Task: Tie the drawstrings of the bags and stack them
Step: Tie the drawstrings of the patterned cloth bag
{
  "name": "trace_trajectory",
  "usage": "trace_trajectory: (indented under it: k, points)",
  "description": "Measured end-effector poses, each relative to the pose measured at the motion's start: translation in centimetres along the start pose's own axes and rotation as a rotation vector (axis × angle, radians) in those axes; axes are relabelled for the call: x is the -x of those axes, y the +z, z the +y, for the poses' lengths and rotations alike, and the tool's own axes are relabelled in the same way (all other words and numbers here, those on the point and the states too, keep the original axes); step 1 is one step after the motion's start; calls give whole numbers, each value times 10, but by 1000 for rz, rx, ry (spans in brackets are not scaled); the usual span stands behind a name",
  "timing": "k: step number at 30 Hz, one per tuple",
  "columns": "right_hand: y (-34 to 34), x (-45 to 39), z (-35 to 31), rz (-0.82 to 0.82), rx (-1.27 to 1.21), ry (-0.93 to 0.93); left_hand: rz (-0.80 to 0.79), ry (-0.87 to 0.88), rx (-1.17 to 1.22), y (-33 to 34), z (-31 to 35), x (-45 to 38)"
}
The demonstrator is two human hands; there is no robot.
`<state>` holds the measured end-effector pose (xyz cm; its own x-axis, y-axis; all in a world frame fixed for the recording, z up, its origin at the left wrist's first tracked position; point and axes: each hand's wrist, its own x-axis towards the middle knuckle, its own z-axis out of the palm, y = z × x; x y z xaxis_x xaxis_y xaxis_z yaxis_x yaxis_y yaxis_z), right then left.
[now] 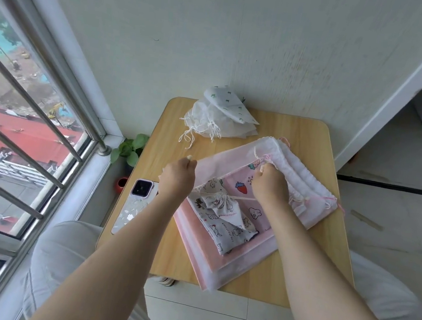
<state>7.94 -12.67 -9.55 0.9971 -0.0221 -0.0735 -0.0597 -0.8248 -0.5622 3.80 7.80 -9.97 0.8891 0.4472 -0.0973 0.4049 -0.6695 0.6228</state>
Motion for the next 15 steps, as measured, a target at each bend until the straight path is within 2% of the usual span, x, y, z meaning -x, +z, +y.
trace_trajectory:
  k: [4, 7, 11, 15]
  points:
    - [-6, -3, -11, -130, -221, -7, -154, -238, 252, -9, 2, -6]
    - [-7, 2, -28, -294, -491, 40, -314, -378, 592, -15, 17, 1]
    - [-6, 6, -46, -402, -566, -44, -341, -201, 703, -10, 38, 9]
    - [-9, 1, -57, -317, -632, -132, -380, -48, 645, -6, 49, 10]
